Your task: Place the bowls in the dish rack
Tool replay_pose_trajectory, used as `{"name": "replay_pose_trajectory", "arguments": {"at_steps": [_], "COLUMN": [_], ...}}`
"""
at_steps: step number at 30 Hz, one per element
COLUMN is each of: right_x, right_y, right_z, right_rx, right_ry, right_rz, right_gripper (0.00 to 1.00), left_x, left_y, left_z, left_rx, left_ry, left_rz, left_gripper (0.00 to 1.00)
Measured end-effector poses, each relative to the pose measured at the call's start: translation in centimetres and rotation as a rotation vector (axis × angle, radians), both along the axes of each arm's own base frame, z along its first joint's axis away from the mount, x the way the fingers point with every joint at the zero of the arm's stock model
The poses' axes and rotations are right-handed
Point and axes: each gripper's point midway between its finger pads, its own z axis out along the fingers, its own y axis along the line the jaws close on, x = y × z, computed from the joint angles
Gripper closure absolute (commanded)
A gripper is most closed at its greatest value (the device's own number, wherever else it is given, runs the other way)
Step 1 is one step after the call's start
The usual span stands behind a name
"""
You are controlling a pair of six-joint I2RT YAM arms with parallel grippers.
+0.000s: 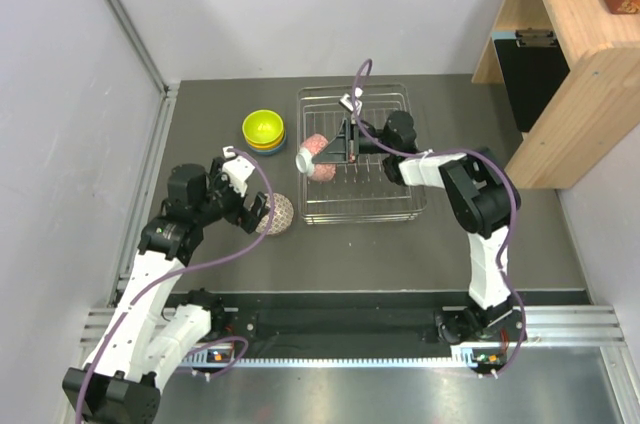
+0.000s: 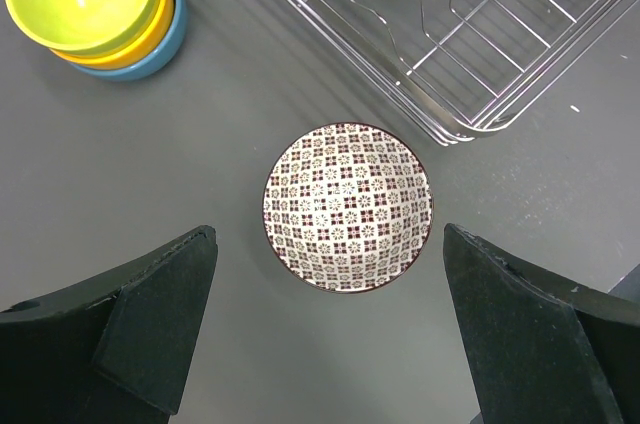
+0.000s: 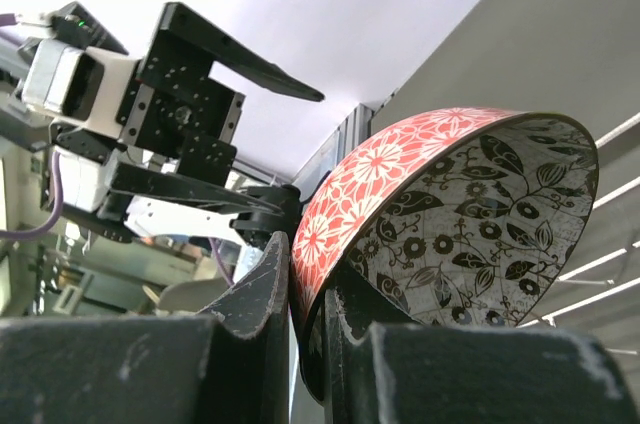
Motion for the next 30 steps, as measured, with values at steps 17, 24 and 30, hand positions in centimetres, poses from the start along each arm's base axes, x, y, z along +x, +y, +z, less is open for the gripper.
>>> {"name": "replay_pose_trajectory", "arguments": {"at_steps": [17, 24, 30], "right_x": [0.6, 0.9, 1.3], "right_y": [0.0, -0.2, -0.4], "right_z": [-2.0, -2.8, -3.1], "right_rx": [-0.023, -0.033, -0.046], "right_ry": [0.061, 0.094, 0.130], "right_rz": [-0.063, -0.107, -0.166], "right_gripper": [1.00, 1.00, 0.94], "left_x": [0.0, 0.0, 0.0], "left_y": [0.0, 0.0, 0.0], "left_z": [-0.6, -0.7, -0.7], "left_rx": [0.008, 0.009, 0.011], "left_ry": [0.025, 0.027, 0.027], "left_rz": [-0.002, -0.002, -0.003], "left_gripper": [0.01, 0.01, 0.01]}}
